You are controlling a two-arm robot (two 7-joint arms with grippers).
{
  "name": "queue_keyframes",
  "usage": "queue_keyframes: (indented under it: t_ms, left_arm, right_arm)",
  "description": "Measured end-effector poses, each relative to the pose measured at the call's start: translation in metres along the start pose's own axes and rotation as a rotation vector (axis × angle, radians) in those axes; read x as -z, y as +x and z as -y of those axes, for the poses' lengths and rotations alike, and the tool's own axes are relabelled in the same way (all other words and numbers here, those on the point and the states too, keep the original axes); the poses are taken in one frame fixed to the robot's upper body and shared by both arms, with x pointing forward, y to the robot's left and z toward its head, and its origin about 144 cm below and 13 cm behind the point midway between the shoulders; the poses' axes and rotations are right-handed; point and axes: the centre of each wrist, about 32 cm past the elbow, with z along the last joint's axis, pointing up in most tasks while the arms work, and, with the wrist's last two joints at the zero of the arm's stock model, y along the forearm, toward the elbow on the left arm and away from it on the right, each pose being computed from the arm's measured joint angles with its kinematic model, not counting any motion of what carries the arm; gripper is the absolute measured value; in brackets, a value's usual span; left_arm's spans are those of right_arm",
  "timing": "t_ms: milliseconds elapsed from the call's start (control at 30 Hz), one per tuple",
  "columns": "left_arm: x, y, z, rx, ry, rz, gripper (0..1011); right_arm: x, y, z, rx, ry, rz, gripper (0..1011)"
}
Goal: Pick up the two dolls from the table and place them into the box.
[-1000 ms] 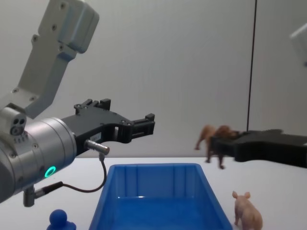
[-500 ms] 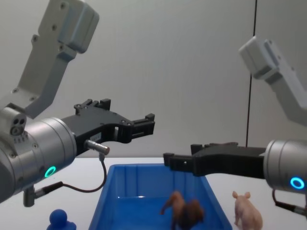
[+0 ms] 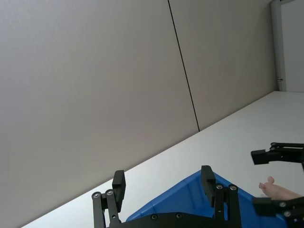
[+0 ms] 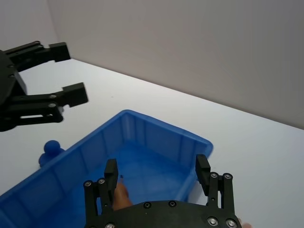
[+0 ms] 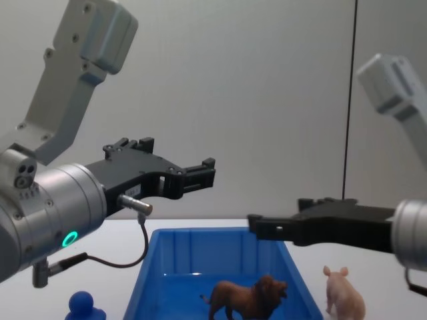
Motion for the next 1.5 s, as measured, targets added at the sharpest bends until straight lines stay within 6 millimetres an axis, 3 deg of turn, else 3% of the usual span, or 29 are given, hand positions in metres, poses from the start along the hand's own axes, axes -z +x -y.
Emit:
queue_keyframes:
  t_ms: [767, 1300, 1500]
  left_arm:
    - [0.000, 0.000, 0.000, 0.000, 0.000, 0.000, 1002]
    - [0.000, 0.000, 0.000, 0.000, 0.000, 0.000, 1001]
    - [0.000, 0.000, 0.000, 0.000, 0.000, 0.000, 1001]
  right_arm:
    - [0.025, 0.013, 0.052, 0.190, -0.055, -0.070, 1001]
    - [0.046, 0.014, 0.048, 0.207, -0.160, -0.133, 997]
    - [0.051, 0.013, 0.042, 0.204, -0.190, -0.154, 878]
